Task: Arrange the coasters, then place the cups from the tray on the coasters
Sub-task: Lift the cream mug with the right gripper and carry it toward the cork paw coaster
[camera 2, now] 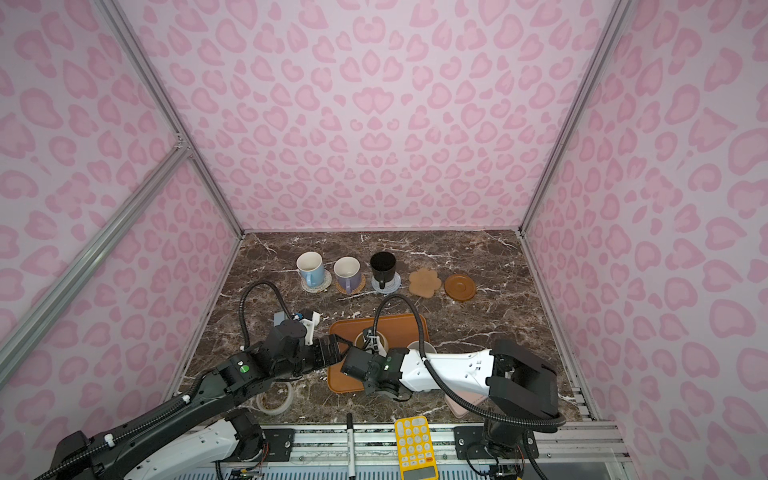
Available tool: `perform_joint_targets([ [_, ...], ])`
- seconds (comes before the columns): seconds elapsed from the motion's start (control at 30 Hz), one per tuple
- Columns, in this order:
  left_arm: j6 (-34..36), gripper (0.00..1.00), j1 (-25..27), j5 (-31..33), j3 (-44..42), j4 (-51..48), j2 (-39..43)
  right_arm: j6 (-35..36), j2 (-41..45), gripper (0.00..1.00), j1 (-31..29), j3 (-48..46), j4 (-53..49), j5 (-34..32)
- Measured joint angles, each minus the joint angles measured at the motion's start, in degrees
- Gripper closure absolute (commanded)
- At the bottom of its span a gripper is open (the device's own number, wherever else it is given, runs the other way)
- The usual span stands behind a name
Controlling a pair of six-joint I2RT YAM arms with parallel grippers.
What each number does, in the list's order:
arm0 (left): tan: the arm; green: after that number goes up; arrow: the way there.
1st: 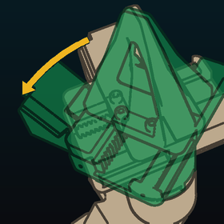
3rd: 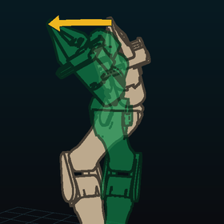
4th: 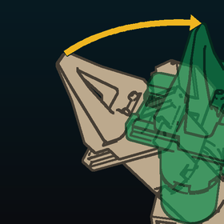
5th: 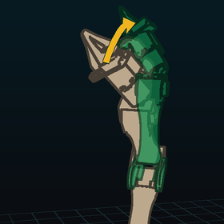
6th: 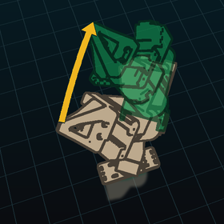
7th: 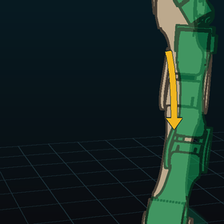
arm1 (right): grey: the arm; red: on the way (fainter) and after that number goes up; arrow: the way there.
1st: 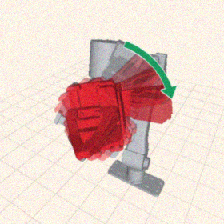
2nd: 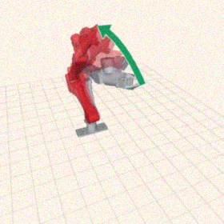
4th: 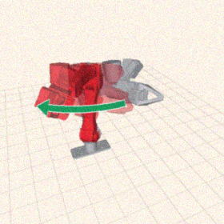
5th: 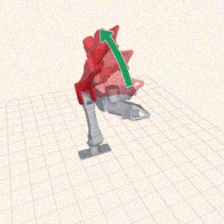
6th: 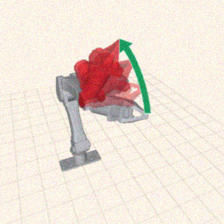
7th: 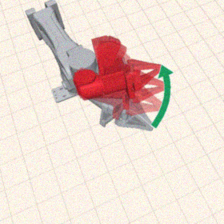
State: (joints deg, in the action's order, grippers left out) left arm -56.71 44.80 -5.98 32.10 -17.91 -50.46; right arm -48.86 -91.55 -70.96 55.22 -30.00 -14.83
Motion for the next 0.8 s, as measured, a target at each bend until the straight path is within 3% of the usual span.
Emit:
perform_joint_targets([
  [0.17, -0.07, 0.01, 0.0, 0.02, 0.28, 0.17, -0.37, 0.63, 1.25, 1.0, -0.2, -0.52, 0.39, 0.28],
  [0.7, -0.85, 0.0, 0.0, 5.14, 4.9, 0.42, 3.43, 1.95, 5.46, 1.0, -0.09, 2.01, -2.05, -2.34],
  [0.8, -0.63, 0.04, 0.0, 6.08, 6.78, 0.04, 3.5, 3.06, 6.36, 1.0, 0.55, 3.5, -3.13, -2.69],
])
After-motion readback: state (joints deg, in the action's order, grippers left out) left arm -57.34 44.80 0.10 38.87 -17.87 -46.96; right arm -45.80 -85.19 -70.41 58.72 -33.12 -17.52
